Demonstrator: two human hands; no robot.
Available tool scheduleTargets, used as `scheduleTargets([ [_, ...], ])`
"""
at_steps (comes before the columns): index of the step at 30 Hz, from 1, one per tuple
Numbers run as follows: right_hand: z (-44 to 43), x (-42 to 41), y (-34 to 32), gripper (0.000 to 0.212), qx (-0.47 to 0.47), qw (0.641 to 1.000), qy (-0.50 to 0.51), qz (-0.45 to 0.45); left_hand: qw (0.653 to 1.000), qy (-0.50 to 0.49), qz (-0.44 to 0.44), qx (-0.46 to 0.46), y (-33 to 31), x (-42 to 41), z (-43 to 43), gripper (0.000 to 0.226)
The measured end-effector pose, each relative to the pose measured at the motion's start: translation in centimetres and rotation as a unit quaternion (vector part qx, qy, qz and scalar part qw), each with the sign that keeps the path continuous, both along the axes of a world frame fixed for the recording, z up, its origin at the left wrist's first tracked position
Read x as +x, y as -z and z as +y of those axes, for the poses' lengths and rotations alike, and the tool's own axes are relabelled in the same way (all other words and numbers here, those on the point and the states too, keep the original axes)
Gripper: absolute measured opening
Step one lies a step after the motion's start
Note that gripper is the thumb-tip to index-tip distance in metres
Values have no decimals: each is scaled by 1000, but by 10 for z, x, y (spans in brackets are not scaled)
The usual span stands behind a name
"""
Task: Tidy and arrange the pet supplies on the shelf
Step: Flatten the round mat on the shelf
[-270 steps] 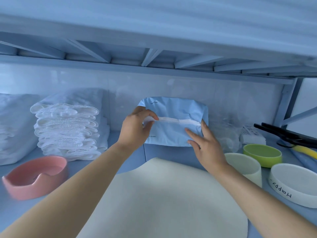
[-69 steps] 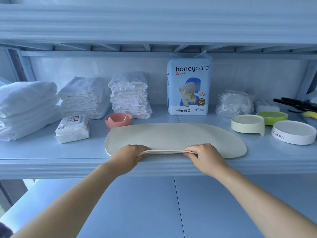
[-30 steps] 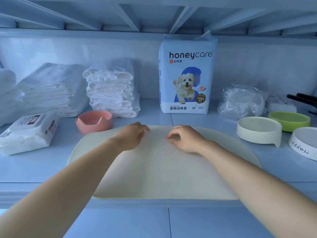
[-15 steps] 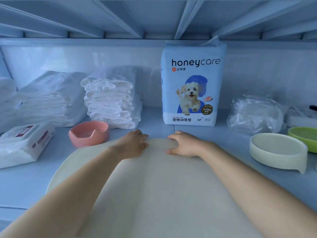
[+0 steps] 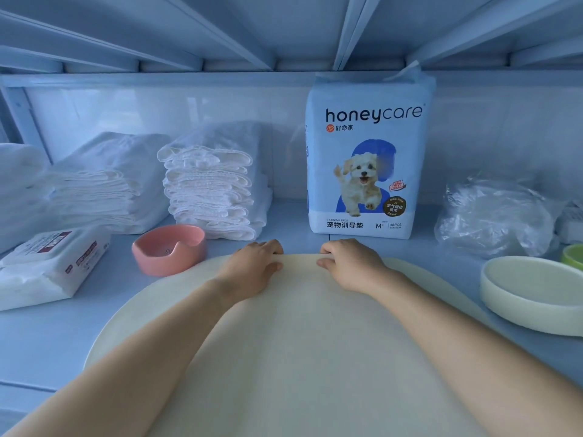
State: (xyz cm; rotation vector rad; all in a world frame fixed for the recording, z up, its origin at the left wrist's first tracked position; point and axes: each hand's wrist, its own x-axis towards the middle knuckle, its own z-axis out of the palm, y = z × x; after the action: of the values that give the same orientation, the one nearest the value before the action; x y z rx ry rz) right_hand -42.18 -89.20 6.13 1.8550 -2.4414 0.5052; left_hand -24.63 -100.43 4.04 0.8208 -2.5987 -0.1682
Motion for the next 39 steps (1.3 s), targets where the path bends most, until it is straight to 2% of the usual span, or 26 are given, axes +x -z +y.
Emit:
scheduleTargets([
  [7,0,-15,1,24,20,1000,20,7,1000,1,-18,-12,2,-22,-4,14],
  [13,-2,-24,13,16,-8,1000,0,-2,1000,5,-6,18,3,-32,-14,13],
  [18,-1,-28,20,17,-49,997,-28,-52,996,7,68,56,11,-28,-13,26],
  [26,5,-31,23,23,-68,996,-43,-32,997,-28,66,6,15,-24,-2,36],
  [29,7,-34,25,25,-73,995,-44,-58,993,-109,53,3,16,-17,-2,46],
  [32,8,-34,27,23,-75,995,-42,-57,984,-174,19,44,17,-6,-5,53],
  [36,7,-29,26,26,-65,995,-52,-49,978,-194,-54,48,16,-2,-7,55],
  [39,7,-27,27,27,-65,995,-64,-48,976,-195,-75,55,14,-1,-10,59],
])
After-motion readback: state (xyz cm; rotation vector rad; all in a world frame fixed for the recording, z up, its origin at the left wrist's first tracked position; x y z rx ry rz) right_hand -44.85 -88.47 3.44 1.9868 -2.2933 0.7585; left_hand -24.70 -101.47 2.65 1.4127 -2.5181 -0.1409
